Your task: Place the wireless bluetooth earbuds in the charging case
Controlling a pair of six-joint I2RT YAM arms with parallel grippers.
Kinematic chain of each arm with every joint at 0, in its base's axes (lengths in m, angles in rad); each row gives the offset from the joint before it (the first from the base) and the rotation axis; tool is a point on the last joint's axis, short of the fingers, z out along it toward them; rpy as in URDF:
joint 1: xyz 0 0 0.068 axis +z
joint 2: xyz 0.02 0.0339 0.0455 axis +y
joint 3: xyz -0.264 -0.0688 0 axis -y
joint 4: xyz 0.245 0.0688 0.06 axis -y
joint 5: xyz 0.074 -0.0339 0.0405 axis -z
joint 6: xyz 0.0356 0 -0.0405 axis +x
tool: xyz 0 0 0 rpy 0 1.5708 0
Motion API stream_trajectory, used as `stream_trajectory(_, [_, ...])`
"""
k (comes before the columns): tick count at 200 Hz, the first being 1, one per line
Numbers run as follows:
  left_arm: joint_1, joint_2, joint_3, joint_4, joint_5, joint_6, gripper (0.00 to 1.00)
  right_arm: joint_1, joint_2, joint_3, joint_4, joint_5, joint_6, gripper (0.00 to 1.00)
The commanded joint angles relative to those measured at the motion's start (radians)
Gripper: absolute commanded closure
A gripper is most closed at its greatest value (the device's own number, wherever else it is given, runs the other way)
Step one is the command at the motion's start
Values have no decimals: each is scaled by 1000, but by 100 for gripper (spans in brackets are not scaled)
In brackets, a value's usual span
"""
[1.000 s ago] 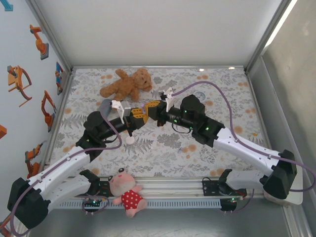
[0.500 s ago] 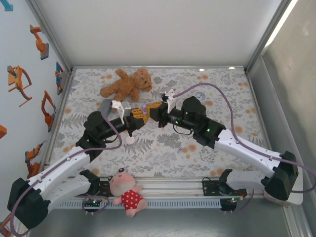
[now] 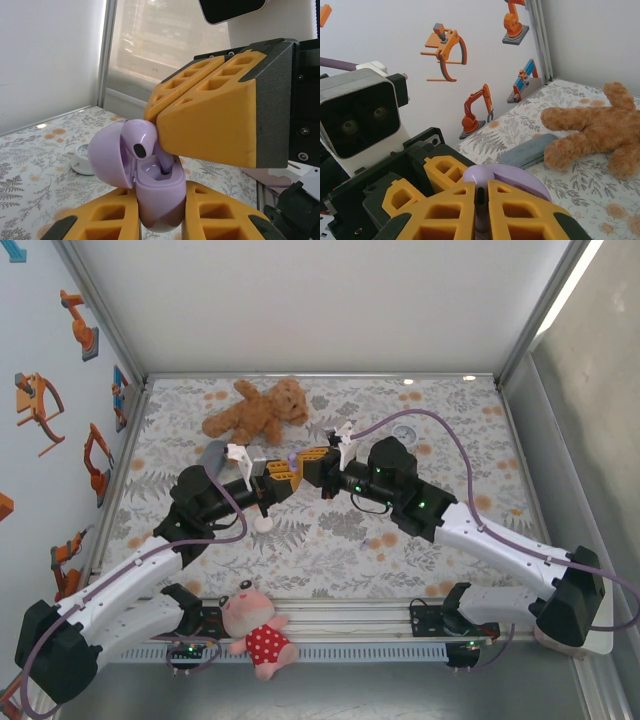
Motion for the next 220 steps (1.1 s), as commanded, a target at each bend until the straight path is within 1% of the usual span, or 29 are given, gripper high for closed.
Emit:
stream_trajectory(1, [-6, -14, 38, 38, 4, 25, 99, 7, -28, -19, 6, 9, -8, 85])
stream_trajectory(40, [-5, -14, 42, 11, 2, 43, 99, 7, -45, -17, 3, 14, -14, 74])
stream_trajectory(81, [-6, -16, 35, 10, 2, 62, 99, 7, -63, 41, -47, 21, -36, 68])
stream_trajectory(116, [-5, -33, 19, 27, 1, 99, 100, 5, -93, 106, -142, 78, -54, 63])
stream_trajectory(135, [-6, -47, 15, 19, 0, 153, 100, 4, -107, 145, -228, 123, -64, 60])
stream_trajectory(155, [-9, -66, 9, 11, 0, 229, 100, 2, -115, 193, -315, 117, -81, 57])
stream_trajectory(178, [-13, -91, 12, -23, -15, 332, 100, -3, -107, 267, -433, 84, -78, 55])
stream_trajectory(193, [-15, -104, 28, -74, -22, 400, 100, -4, -89, 319, -517, 58, -75, 55])
stream_trajectory(220, [-18, -113, 75, -156, -32, 497, 100, -4, -71, 371, -595, 13, -85, 55])
